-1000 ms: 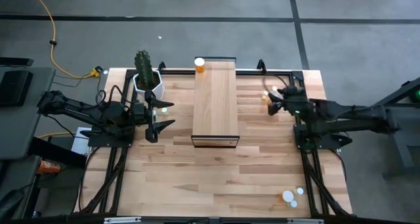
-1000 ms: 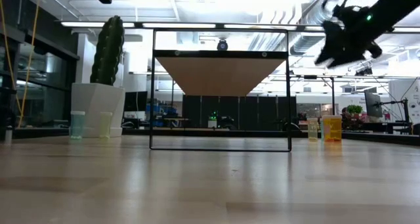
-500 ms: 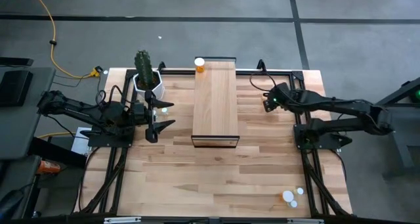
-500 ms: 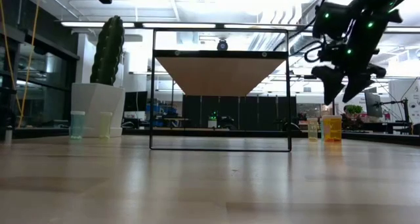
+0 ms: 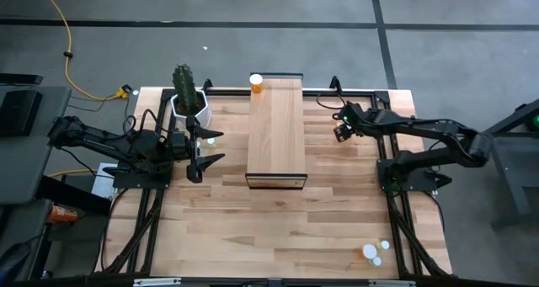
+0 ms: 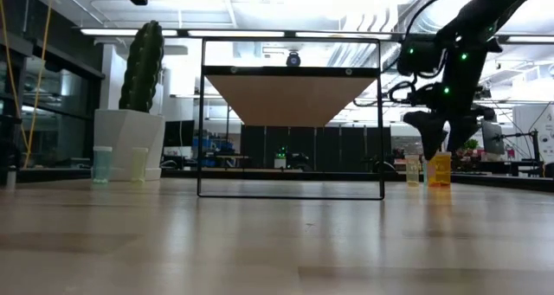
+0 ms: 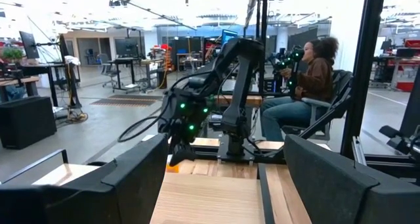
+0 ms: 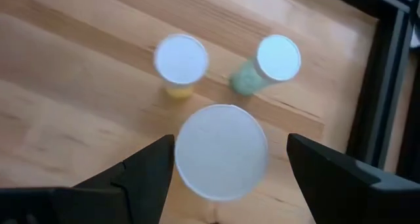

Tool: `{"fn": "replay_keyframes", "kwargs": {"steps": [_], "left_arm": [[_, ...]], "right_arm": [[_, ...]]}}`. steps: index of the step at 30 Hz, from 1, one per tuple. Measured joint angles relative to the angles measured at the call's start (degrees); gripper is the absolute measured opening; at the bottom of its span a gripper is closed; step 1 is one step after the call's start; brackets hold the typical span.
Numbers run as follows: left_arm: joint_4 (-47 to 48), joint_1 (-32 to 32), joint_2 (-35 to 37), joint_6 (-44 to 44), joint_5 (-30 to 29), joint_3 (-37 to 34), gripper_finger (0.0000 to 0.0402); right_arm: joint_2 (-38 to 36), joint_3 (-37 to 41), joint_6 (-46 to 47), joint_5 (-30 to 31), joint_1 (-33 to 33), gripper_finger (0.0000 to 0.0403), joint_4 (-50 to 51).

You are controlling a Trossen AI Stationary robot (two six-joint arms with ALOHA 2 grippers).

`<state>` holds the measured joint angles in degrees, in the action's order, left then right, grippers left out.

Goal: Pick and place medicine bottles onto shelf by color
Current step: Put the top orange pill bottle on the shelf aligned with the other orange pill bottle

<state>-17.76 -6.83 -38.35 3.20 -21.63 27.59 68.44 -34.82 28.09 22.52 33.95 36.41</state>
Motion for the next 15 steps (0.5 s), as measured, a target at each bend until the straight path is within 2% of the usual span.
{"fn": "replay_keyframes", "kwargs": {"steps": [9, 15], "left_arm": [[0.0, 0.0, 0.0, 0.0, 0.0, 0.0, 0.0294], [0.0, 0.0, 0.0, 0.0, 0.0, 0.0, 0.0294]], "right_arm": [[3.5, 0.0, -2.6, -1.1, 1.4, 0.0282, -3.4], [3.5, 0.0, -2.6, -1.3, 1.3, 0.0251, -3.3]]}}
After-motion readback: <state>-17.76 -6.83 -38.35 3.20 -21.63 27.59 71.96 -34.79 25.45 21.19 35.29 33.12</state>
